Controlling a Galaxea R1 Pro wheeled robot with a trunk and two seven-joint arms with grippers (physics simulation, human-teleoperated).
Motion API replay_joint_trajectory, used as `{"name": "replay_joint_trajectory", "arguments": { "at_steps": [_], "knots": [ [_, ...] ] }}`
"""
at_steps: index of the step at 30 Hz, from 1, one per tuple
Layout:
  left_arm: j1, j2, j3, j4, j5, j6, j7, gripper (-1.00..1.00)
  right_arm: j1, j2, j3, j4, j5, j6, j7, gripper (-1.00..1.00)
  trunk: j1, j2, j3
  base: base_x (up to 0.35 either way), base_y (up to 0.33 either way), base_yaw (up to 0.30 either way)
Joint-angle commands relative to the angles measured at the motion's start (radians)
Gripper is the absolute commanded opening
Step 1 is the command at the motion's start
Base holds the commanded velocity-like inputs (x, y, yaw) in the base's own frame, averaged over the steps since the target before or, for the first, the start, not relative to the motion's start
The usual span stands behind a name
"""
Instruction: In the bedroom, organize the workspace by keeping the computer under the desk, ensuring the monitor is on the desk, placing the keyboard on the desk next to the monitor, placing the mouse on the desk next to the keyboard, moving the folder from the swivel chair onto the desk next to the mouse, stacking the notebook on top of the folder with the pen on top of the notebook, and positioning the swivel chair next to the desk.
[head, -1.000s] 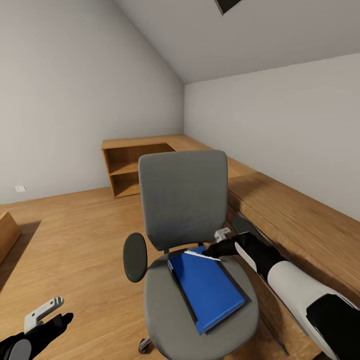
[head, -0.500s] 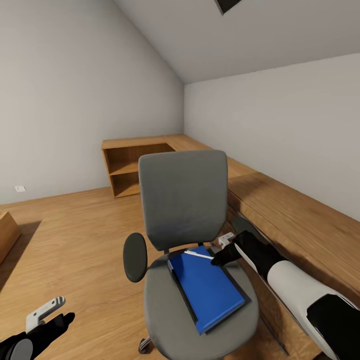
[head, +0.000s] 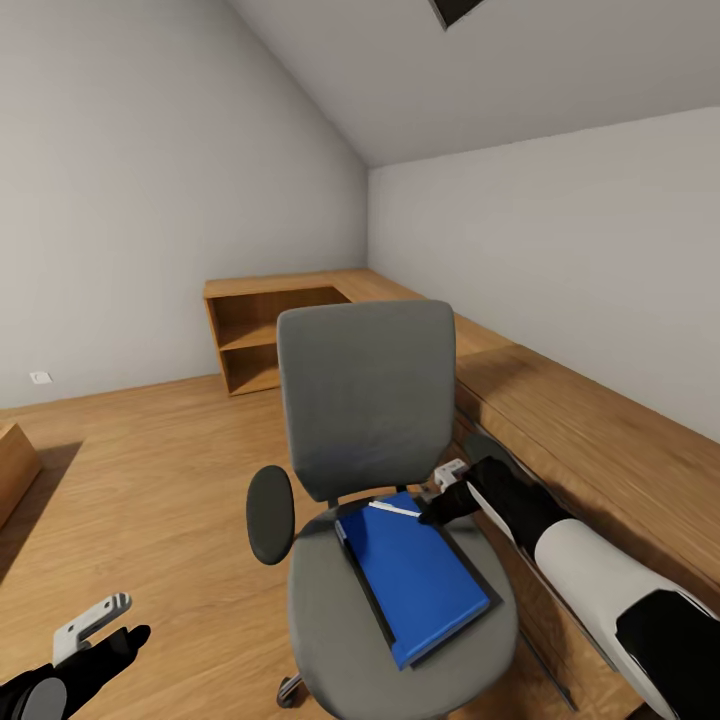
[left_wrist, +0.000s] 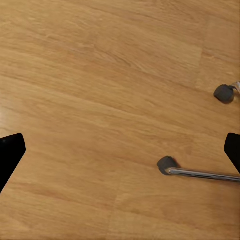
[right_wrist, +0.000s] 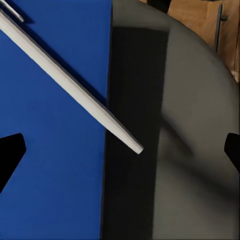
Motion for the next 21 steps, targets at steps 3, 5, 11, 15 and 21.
{"name": "replay_joint_trajectory", "arguments": {
  "at_steps": [3, 5, 11, 15, 21],
  "knots": [
    [-0.001, 0.000, 0.000, -0.001, 0.011, 0.004, 0.008, 1.00, -0.001, -0.001, 0.004, -0.022, -0.011, 0.006, -0.005, 1.00, 0.000, 0.000, -0.001, 0.000, 0.000, 0.000],
    [-0.001, 0.000, 0.000, -0.001, 0.011, 0.004, 0.008, 1.00, -0.001, -0.001, 0.001, -0.040, -0.014, 0.009, -0.005, 1.00, 0.000, 0.000, -0.001, 0.000, 0.000, 0.000],
    [-0.001, -0.001, 0.000, -0.001, 0.011, 0.004, 0.008, 1.00, -0.001, 0.002, 0.003, -0.062, -0.014, 0.013, -0.007, 1.00, 0.000, 0.000, -0.001, 0.000, 0.000, 0.000],
    [-0.001, -0.001, 0.000, -0.001, 0.011, 0.004, 0.008, 1.00, -0.001, 0.001, 0.006, -0.064, -0.012, 0.014, -0.007, 1.00, 0.000, 0.000, -0.001, 0.000, 0.000, 0.000],
    [-0.001, -0.001, 0.000, -0.001, 0.011, 0.004, 0.008, 1.00, -0.001, 0.001, 0.006, -0.065, -0.010, 0.011, -0.007, 1.00, 0.000, 0.000, -0.002, 0.000, 0.000, 0.013]
  ]
}}
